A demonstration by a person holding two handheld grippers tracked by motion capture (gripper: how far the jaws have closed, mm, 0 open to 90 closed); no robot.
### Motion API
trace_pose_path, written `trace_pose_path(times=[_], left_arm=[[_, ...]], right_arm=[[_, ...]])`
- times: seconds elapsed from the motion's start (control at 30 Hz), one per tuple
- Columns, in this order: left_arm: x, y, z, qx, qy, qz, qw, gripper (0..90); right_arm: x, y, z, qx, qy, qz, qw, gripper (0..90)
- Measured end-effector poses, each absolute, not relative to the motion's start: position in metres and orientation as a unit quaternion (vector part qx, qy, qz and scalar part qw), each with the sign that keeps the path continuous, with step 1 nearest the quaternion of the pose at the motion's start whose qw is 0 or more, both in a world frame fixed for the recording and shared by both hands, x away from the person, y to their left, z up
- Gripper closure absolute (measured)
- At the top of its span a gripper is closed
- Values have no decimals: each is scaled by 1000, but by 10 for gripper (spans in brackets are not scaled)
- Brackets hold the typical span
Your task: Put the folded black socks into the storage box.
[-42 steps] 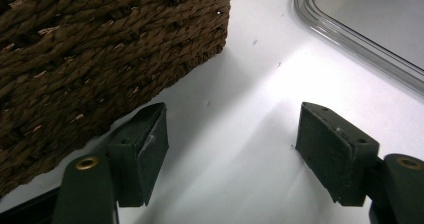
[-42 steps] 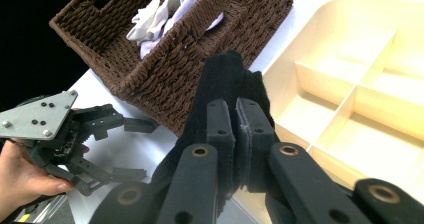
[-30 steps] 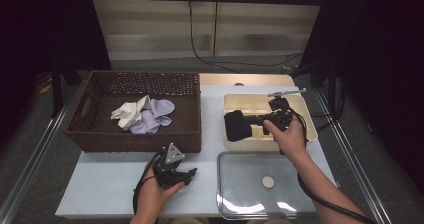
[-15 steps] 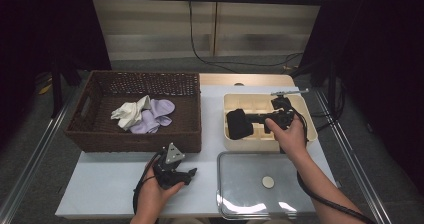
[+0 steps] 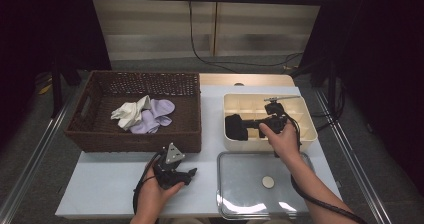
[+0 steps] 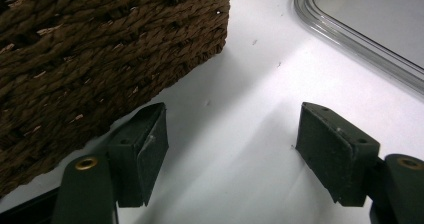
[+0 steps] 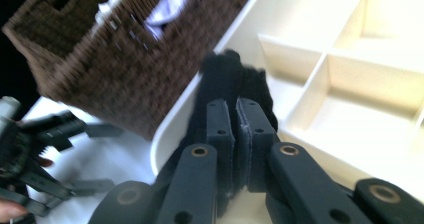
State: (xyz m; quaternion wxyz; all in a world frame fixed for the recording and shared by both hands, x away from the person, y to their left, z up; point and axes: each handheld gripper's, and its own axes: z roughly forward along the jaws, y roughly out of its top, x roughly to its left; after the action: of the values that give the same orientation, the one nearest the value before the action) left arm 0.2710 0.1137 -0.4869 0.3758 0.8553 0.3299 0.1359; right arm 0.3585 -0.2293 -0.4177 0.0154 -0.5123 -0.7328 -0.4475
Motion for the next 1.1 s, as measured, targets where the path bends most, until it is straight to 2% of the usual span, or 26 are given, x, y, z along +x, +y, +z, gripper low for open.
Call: trace_pose_path(times=[0.27,0.4,0.53,0.8,1.0,1.1], left_arm=[[271,114,-487,856,329,136,374,284],[271,114,-487,856,329,136,375,284],[271,114,-487,856,330,136,374,284],[271,114,-487,856,329,136,375,284],[271,114,-487,856,330,136,374,284],[271,114,-487,856,330,137,374,284]], right_arm=[[356,-232,-427,-516,-732,-445,17,840],[355,-232,-426,-511,-734,-448,12,798],[355,-232,-419,-504,-744,-439,-3,730],[357,-235,-401,-494,-757,-427,-25,692],[360,-233,-393,-481,-782,-395,-36,688],[361,-230,-388,-474,-791,-385,-35,723]])
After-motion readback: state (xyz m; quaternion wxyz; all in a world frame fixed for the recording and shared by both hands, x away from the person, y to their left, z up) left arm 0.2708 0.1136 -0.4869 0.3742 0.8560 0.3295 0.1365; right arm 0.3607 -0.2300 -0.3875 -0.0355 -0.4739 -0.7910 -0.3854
